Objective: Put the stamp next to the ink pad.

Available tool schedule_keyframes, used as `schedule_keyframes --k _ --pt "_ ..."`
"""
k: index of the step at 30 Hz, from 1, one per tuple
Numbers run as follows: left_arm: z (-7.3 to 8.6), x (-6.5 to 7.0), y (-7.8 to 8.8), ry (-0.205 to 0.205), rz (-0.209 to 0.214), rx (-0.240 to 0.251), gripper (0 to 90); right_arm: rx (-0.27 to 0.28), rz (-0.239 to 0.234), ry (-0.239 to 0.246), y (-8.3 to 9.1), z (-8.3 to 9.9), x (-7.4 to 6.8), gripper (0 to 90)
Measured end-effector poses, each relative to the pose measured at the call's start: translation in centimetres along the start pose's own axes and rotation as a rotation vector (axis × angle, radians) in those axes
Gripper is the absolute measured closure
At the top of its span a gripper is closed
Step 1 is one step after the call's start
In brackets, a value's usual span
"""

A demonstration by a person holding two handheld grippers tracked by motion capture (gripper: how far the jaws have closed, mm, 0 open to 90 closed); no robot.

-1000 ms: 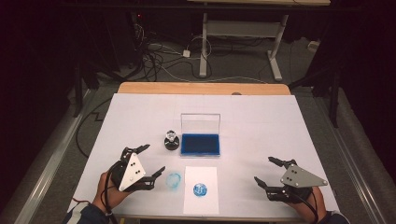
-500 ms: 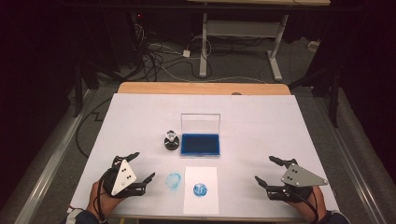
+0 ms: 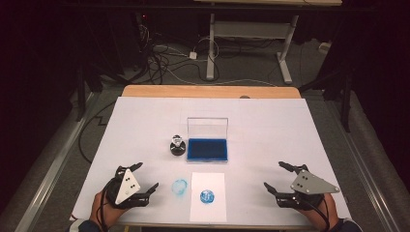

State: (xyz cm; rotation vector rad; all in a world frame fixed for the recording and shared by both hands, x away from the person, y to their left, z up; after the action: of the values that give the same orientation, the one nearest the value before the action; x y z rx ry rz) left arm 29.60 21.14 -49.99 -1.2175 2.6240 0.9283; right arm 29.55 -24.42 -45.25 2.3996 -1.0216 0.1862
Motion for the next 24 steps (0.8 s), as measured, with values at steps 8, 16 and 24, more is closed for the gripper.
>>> schedule_keyframes --k 8,16,24 --pt "-0.09 -0.01 0.10 -0.004 0.002 0.006 17.1 -0.006 -0.003 0.008 -0.08 -0.03 -0.24 22.9" --pt "-0.05 0.01 0.00 -0.007 0.001 -0.005 17.1 -0.004 -0.003 0.007 -0.01 0.01 -0.15 22.9" --pt "0.36 -0.30 0.04 0.016 -0.010 -0.014 17.1 0.001 -0.006 0.008 -0.41 -0.37 -0.10 22.9"
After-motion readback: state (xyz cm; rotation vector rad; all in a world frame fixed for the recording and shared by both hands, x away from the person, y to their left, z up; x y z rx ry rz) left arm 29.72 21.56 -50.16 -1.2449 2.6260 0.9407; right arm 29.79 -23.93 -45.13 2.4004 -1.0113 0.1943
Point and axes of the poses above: each handheld gripper's, and its own axes: y roughly backward along the jaws, z roughly out of its underside, x roughly to its right, the point moved 4 cm from there along -y, roughly forward along the jaws, and after that the axes turned 2 degrees about x, right-handed, at the moved point
